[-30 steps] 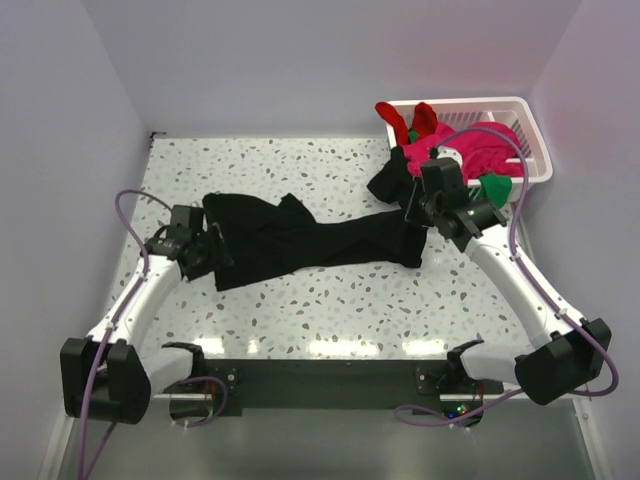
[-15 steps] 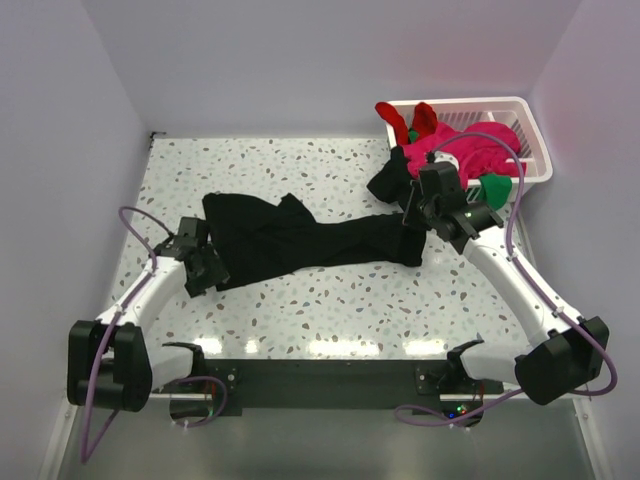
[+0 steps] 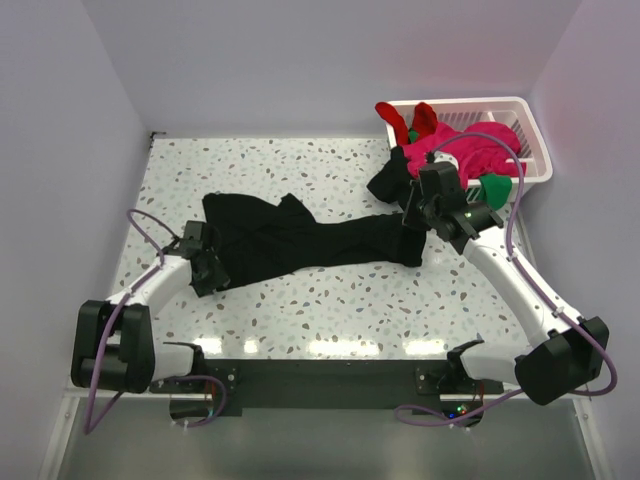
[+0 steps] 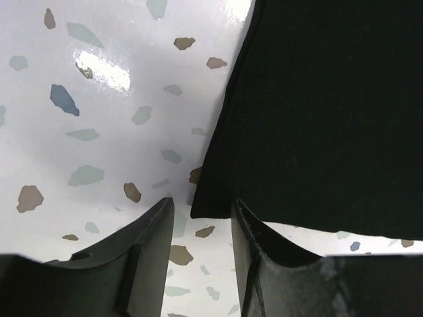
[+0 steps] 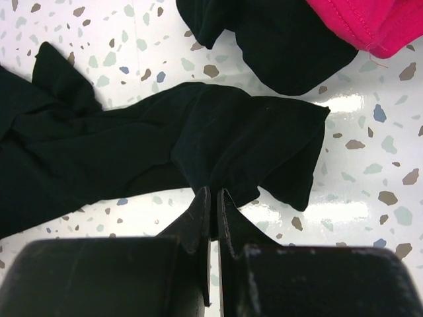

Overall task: Fold and stack the t-shirts
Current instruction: Flatten the tshirt out

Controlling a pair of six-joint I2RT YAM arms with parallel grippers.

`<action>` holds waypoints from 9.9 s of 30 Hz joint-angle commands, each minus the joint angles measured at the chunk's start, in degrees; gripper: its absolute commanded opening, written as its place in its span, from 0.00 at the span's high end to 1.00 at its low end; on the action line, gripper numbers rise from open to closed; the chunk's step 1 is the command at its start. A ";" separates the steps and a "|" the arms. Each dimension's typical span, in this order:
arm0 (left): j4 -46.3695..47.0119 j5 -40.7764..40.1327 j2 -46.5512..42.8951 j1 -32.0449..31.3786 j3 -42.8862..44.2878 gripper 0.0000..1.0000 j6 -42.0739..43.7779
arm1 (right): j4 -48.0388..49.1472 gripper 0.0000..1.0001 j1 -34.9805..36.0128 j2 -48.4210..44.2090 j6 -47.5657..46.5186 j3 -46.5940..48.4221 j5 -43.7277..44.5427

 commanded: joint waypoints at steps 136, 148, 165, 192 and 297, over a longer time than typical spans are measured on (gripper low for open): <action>-3.20 10.32 6.97 14.26 22.46 0.17 9.12 | 11.99 0.01 -0.18 25.55 -11.37 16.84 -25.30; 6.38 17.52 16.53 14.62 15.86 0.17 8.50 | 11.19 0.01 0.79 30.91 -13.48 7.25 -25.39; 5.35 15.68 41.67 14.62 35.89 0.17 15.00 | 6.45 0.01 0.79 49.89 -11.73 20.42 -23.11; 4.81 19.90 41.97 12.95 66.23 0.17 17.03 | -4.11 0.01 0.79 64.68 -8.12 56.21 -23.45; 8.76 13.92 33.68 19.46 29.56 0.62 20.81 | -8.49 0.09 2.46 57.01 -2.67 33.70 -5.79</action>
